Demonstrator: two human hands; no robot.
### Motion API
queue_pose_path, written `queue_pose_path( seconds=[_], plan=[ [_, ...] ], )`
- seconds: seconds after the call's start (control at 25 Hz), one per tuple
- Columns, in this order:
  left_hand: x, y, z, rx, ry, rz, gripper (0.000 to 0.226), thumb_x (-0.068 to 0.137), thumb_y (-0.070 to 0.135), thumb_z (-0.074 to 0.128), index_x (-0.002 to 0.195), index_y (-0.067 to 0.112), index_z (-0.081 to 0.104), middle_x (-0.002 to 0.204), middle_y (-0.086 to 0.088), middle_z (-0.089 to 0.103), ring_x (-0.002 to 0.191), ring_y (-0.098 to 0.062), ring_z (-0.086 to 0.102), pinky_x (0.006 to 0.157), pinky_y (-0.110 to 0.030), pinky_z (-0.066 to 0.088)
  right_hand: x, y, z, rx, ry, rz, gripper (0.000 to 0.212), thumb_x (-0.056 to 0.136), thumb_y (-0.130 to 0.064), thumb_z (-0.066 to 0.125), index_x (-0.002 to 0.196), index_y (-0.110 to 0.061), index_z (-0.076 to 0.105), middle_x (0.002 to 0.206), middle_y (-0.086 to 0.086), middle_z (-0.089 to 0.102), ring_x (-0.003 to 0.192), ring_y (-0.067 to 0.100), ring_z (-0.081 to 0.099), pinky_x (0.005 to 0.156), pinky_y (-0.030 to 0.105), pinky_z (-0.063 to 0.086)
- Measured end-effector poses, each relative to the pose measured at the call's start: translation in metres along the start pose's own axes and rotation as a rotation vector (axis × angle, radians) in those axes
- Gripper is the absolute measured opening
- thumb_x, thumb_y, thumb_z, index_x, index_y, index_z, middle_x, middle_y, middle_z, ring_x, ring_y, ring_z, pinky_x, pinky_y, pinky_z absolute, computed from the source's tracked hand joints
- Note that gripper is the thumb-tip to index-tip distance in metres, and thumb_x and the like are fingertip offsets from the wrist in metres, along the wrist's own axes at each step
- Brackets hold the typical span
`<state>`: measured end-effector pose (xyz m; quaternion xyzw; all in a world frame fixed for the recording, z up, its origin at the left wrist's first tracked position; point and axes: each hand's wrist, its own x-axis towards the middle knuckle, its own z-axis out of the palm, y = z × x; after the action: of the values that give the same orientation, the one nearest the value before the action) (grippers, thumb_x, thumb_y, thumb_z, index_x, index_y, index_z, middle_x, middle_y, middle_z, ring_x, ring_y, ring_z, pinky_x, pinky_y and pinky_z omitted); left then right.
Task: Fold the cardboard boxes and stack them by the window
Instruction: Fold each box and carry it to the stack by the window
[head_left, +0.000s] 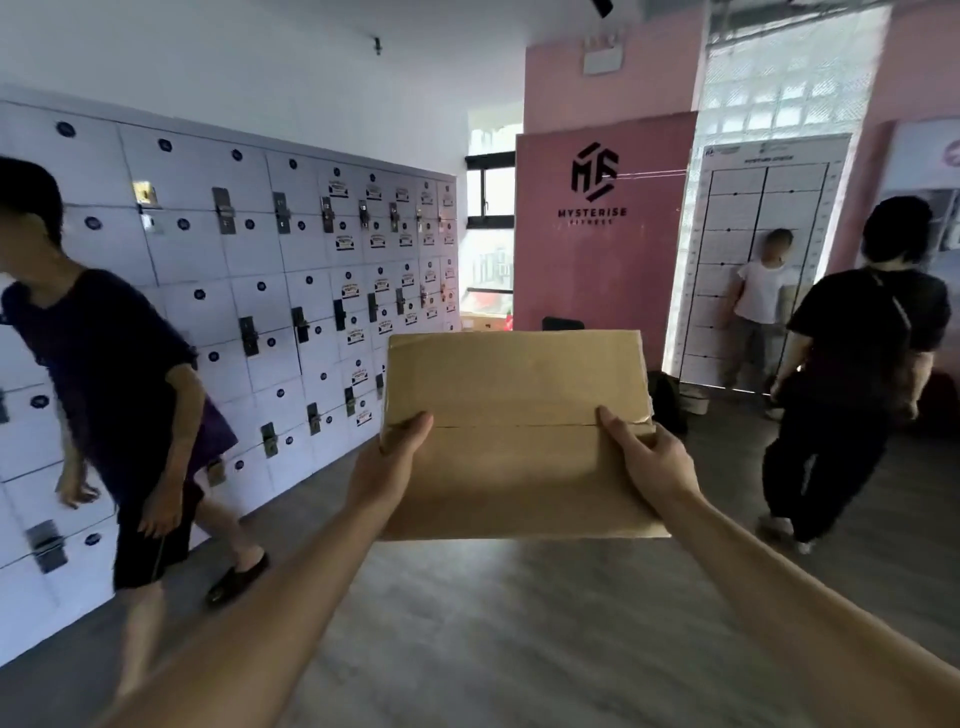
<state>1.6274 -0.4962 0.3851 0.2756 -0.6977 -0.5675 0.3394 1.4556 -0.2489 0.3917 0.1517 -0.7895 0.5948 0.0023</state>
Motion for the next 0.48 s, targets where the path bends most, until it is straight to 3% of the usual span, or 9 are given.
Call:
queue_pose_path(
  seconds=[0.2,0.36,0.48],
  plan=[
    [0.081,0.013,0.073,-0.010,0.060,-0.030,0.092,0.062,0.084,0.057,0.135,0.028,0.058,0.133,0.002,0.060,0.128,-0.025,0.053,0.101,-0.034,0.037,0.116,0.001,-0.004,0.006,-0.006,-0.020,0.074,0.060,-0.090,0.055,0.108,-0.035,0.067,0.100,-0.012,0.069,0.092,0.014,0.063,0.084,0.036,0.051],
    [0.174,0.008,0.106,0.011,0.010,-0.013,0.073,0.067,0.081,0.057,0.121,0.032,0.061,0.132,-0.002,0.061,0.123,-0.026,0.055,0.103,-0.039,0.040,0.200,0.009,0.030,0.044,0.011,-0.002,0.078,0.058,-0.091,0.056,0.111,-0.035,0.066,0.100,-0.015,0.068,0.090,0.009,0.062,0.079,0.034,0.049],
    [0.262,-0.004,0.125,0.017,0.000,-0.013,0.078,0.077,0.074,0.061,0.135,0.022,0.058,0.133,-0.006,0.061,0.124,-0.029,0.055,0.106,-0.042,0.041,0.265,0.012,0.070,0.053,0.043,0.025,0.079,0.057,-0.090,0.057,0.112,-0.034,0.065,0.102,-0.014,0.067,0.089,0.008,0.061,0.079,0.034,0.048]
  ],
)
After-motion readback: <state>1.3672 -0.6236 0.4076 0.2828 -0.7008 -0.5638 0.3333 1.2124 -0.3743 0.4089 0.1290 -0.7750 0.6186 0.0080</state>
